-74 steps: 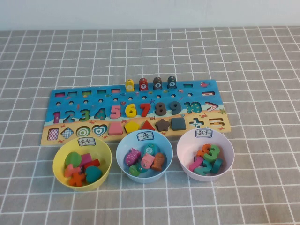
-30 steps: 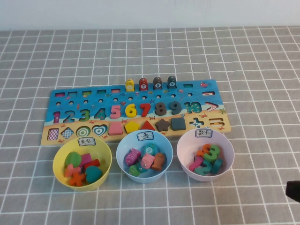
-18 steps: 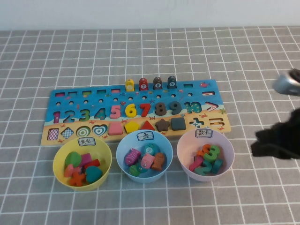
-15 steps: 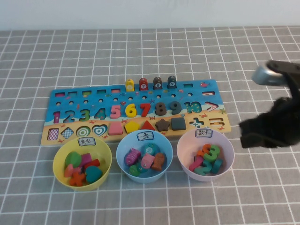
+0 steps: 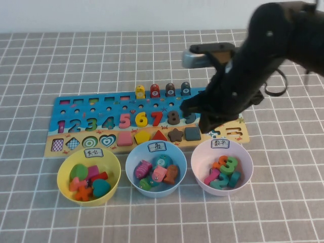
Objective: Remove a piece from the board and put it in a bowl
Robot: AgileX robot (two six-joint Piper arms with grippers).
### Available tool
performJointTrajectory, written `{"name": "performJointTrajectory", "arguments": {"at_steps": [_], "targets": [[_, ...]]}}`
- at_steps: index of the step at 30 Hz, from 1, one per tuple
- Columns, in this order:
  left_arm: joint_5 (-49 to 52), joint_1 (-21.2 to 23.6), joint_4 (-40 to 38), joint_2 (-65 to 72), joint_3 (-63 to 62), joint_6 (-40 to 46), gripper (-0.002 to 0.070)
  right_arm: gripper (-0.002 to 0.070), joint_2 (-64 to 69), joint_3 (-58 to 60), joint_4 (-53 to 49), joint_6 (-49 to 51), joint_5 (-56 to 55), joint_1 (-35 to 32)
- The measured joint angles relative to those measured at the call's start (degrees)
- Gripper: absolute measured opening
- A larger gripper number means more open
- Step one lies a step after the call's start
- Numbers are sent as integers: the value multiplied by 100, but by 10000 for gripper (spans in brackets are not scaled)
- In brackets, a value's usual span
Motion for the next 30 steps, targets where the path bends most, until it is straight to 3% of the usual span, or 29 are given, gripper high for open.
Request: {"name": "performJointTrajectory", "arguments": {"at_steps": [4, 12, 19, 30], "targets": [[0, 0, 0, 0, 0, 0, -4, 84, 765, -903, -219, 275, 511, 83], [0, 0, 0, 0, 0, 0, -4, 384, 1794, -2201, -505, 791, 619, 91], [0, 0, 0, 0, 0, 0, -4, 421, 2245, -2519, -780, 1162, 641, 69], [0, 0, 0, 0, 0, 0, -4, 411, 2583, -2528, -908, 1252, 641, 57]]}}
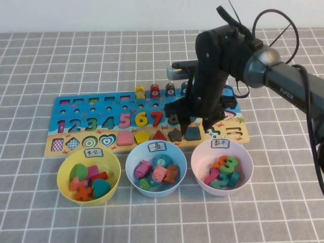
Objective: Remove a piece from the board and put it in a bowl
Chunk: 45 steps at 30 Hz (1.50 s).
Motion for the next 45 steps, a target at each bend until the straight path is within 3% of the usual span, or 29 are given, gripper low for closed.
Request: {"name": "performJointTrajectory", "arguments": {"at_steps": [19, 24, 37, 45], "targets": [[0, 0, 0, 0, 0, 0, -4, 375, 56, -33, -275, -121, 0, 0], [0, 0, 0, 0, 0, 0, -4, 375, 56, -33, -135, -1223, 0, 0], [0, 0, 0, 0, 0, 0, -4, 375, 56, -33, 111, -5826, 0, -20], [0, 0, 0, 0, 0, 0, -4, 375, 56, -33, 316, -7426, 0, -118]]}}
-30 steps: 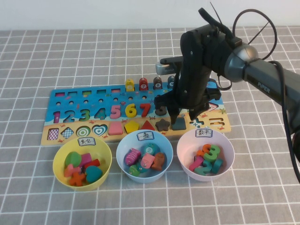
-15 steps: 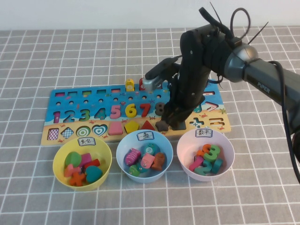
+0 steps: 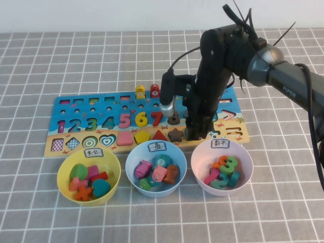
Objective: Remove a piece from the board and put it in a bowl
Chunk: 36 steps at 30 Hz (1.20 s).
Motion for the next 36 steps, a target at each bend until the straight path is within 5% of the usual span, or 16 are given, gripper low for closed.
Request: {"name": "performJointTrajectory", "arguments": {"at_steps": [36], "targets": [[0, 0, 0, 0, 0, 0, -4, 333, 217, -14, 164, -801, -15, -55]]}}
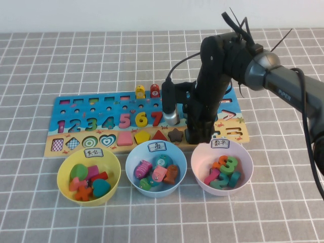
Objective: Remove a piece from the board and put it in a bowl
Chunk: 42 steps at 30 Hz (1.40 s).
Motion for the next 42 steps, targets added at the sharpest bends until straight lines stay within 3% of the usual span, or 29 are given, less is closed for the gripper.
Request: {"name": "performJointTrajectory", "arguments": {"at_steps": [4, 21, 26, 34, 42], "targets": [[0, 0, 0, 0, 0, 0, -4, 294, 0, 0, 0, 0, 12, 0], [0, 0, 0, 0, 0, 0, -4, 294, -240, 0, -46, 15, 12, 0], [0, 0, 0, 0, 0, 0, -4, 294, -555, 0, -69, 510, 12, 0], [0, 0, 0, 0, 0, 0, -4, 293, -1163, 0, -81, 3133, 24, 117], [0, 0, 0, 0, 0, 0, -4, 293, -1623, 0, -91, 6012, 49, 713]]}}
